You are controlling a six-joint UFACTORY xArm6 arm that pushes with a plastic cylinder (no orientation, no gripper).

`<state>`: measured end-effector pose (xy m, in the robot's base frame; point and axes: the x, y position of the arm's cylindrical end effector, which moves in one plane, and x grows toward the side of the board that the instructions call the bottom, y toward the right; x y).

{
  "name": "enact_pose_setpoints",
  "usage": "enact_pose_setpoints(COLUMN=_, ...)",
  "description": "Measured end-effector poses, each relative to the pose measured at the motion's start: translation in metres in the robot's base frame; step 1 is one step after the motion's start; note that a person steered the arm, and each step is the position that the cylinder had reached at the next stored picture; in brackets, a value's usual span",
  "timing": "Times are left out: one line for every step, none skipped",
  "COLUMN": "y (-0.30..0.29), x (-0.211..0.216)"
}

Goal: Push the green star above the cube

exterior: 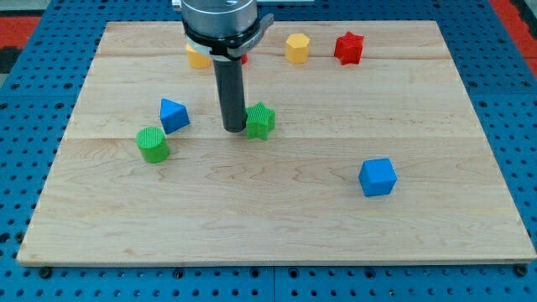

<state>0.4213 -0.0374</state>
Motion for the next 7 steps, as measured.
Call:
enact_pose_setpoints(y=0.063, x=-0.003)
enact_pose_setpoints(y=0.112, x=0.000)
enact_pose_setpoints(y=0.077, x=-0.032)
enact_pose_setpoints(y=0.136, x=-0.034)
enact_pose_setpoints(y=0.161, x=-0.009)
enact_pose_setpoints(y=0.164, x=-0.004)
enact_pose_setpoints(y=0.231, x=-0.037)
